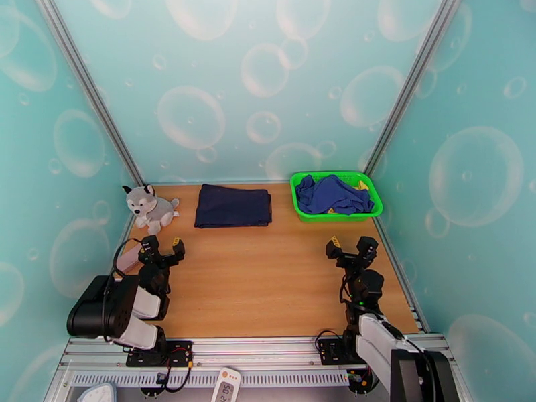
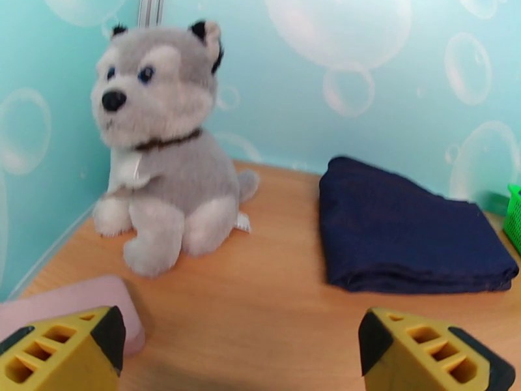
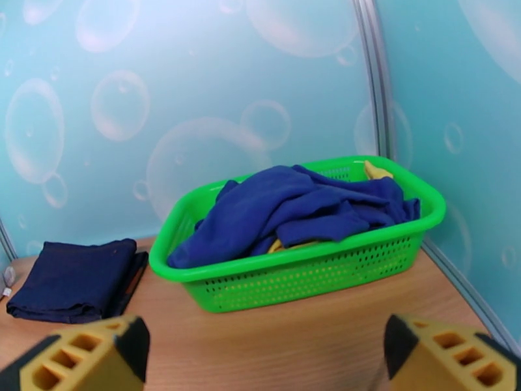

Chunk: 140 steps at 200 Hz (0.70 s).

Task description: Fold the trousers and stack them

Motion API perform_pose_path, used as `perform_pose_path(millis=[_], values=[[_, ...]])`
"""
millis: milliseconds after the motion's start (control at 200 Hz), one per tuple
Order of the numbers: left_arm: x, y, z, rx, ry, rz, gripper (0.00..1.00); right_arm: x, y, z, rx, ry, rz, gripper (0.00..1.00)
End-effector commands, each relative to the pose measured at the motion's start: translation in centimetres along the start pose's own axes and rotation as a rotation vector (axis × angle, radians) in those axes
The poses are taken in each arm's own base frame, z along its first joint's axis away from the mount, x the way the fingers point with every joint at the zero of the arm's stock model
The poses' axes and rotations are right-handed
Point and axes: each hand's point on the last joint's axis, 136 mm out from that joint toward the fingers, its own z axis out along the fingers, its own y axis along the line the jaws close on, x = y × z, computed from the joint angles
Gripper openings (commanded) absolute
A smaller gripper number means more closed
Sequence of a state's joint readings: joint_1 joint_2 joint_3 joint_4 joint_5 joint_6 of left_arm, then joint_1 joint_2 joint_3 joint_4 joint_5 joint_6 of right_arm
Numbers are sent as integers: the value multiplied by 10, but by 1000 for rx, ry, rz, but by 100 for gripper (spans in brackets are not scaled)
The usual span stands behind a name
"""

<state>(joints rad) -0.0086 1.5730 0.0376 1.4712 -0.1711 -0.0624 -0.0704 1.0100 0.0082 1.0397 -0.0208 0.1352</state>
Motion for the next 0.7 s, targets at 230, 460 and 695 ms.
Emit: perform_pose_path(millis=[230,460,695], values=[[-26,-12,37,27,-25,21,99,9,26,27,-80,2,-147,99],[-24,-12,45,14,1,23,99,20,24,33,-56,-54,-181,99],[-24,-12,46,18,4,21,99,43,-4,76,17,143,-73,99]])
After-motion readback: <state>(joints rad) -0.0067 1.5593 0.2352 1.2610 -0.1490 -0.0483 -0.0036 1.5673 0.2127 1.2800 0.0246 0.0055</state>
